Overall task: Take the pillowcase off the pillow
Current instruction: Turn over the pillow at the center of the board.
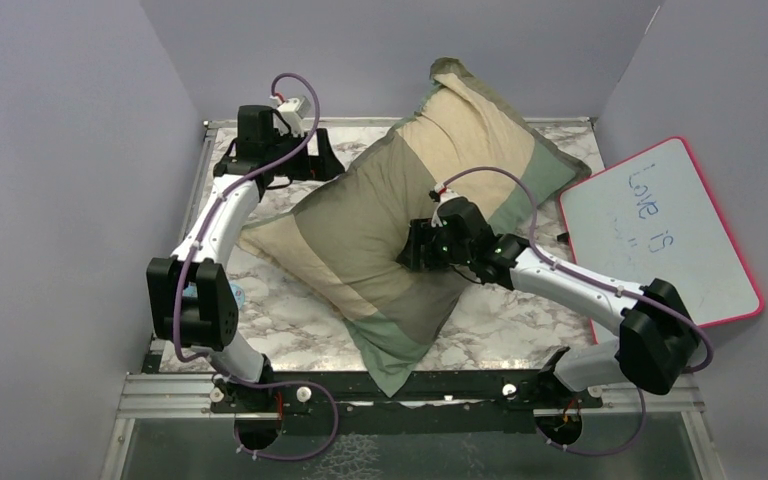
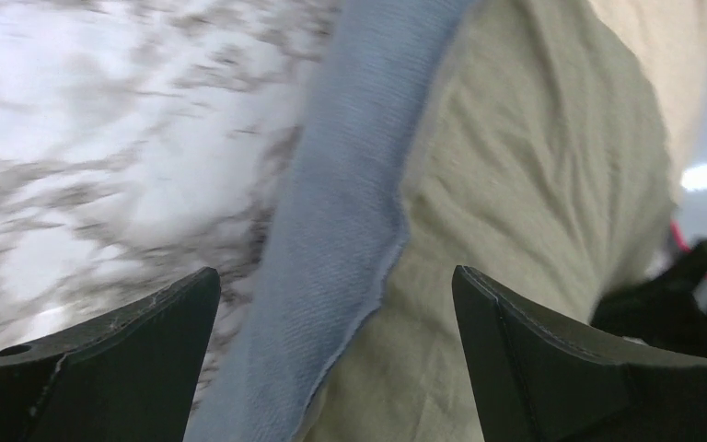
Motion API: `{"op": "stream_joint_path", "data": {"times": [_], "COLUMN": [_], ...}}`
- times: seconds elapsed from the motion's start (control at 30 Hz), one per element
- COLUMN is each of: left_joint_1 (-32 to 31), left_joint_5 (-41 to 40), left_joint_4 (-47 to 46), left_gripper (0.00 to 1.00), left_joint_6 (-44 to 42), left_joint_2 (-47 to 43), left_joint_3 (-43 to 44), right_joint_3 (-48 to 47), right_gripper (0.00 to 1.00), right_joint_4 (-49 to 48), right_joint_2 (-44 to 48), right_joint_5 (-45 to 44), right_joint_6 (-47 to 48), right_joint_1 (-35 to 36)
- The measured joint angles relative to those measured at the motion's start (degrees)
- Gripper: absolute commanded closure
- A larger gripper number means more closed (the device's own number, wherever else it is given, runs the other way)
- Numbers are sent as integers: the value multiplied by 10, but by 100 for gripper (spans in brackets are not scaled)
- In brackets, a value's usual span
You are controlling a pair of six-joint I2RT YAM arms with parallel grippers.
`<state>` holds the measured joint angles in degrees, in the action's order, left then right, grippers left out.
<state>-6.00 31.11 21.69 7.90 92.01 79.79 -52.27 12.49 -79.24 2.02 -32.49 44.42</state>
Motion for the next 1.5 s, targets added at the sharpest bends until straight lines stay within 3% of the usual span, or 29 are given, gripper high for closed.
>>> {"op": "stream_joint_path", "data": {"times": [0.1,0.13,0.37,0.5,0.63,0.77,0.87,0.97,1.1,1.23,1.33,1.5], "left_joint_1": [9,2,-32,-35,-42,-49,-53,-55,-79,-134,-177,-310], "left_joint_5": [146,186,271,252,201,144,115,100,89,83,53,-188], "left_joint_4": [-9,-11,-27,-29,-16,41,96,129,145,144,128,-4], "left_gripper": [7,13,99,100,100,100,100,100,100,100,100,100], "left_joint_6": [0,-1,-13,-2,4,3,1,10,23,24,19,1], "left_joint_2": [48,65,74,54,25,1,1,1,1,-3,-33,-196], "left_joint_3": [-2,-12,-52,-52,-52,-16,63,150,222,251,214,-54], "right_joint_3": [-24,-37,-102,-135,-128,-79,-37,7,58,15,-26,-18], "right_gripper": [27,24,16,0,0,2,8,15,15,12,11,8], "right_joint_4": [35,52,188,255,308,310,299,247,123,66,51,64], "right_joint_2": [-5,-8,1,36,108,170,166,130,70,15,6,3], "right_joint_5": [-10,-17,-70,-137,-259,-296,-266,-173,-32,12,14,16], "right_joint_6": [1,2,23,17,-23,-49,-68,-87,-115,-123,-125,-124], "right_joint_1": [1,2,8,9,7,-19,-40,-45,-45,-44,-44,-44]}}
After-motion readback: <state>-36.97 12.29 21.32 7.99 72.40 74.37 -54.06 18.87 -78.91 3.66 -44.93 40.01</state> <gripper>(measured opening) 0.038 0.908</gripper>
